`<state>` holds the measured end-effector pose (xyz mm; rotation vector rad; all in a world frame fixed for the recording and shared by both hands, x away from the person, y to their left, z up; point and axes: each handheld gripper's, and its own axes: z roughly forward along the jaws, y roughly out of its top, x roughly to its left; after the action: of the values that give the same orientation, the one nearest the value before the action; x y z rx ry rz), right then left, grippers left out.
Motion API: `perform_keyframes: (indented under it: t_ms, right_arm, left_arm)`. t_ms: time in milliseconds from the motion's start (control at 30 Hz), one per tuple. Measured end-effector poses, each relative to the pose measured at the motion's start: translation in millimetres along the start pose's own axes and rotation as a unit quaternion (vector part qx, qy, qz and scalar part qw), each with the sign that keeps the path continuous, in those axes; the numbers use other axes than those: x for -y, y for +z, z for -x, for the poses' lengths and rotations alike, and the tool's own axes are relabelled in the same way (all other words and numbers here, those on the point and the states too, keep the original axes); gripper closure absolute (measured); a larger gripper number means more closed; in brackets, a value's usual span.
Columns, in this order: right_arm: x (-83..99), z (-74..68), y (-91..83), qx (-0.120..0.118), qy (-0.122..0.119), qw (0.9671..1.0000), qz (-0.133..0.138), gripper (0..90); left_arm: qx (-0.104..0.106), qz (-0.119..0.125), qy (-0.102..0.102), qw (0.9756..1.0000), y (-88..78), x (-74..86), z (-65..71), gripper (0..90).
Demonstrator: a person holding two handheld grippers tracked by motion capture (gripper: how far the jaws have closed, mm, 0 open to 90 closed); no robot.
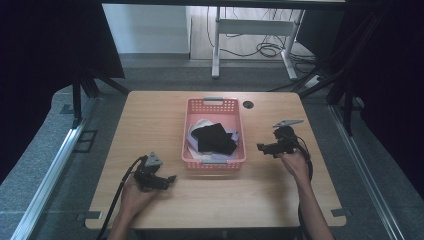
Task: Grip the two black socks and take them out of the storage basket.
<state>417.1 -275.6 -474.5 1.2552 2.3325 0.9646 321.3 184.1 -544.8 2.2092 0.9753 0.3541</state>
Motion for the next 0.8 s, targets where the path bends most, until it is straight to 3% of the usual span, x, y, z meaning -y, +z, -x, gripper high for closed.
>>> perform_keyframes:
  t_ms: [100, 467, 800]
  right_arm:
    - [-3.6, -3.3, -2.7, -0.006, 0.001, 0.9998, 0.018, 0.0]
    - [-23.0, -17.8, -15.2, -0.030, -0.006, 0.9982, 0.051, 0.0]
    - [-40.7, -31.9, -13.9, -0.054, -0.020, 0.9969, 0.053, 0.0]
  left_arm:
    - [0.000, 0.000, 0.000, 1.0000, 0.0, 0.0, 0.0, 13.7]
    - [0.000, -0.001, 0.002, 1.0000, -0.1, 0.1, -0.2, 13.7]
    - [0.000, -0.002, 0.001, 1.0000, -0.2, 0.0, -0.3, 13.7]
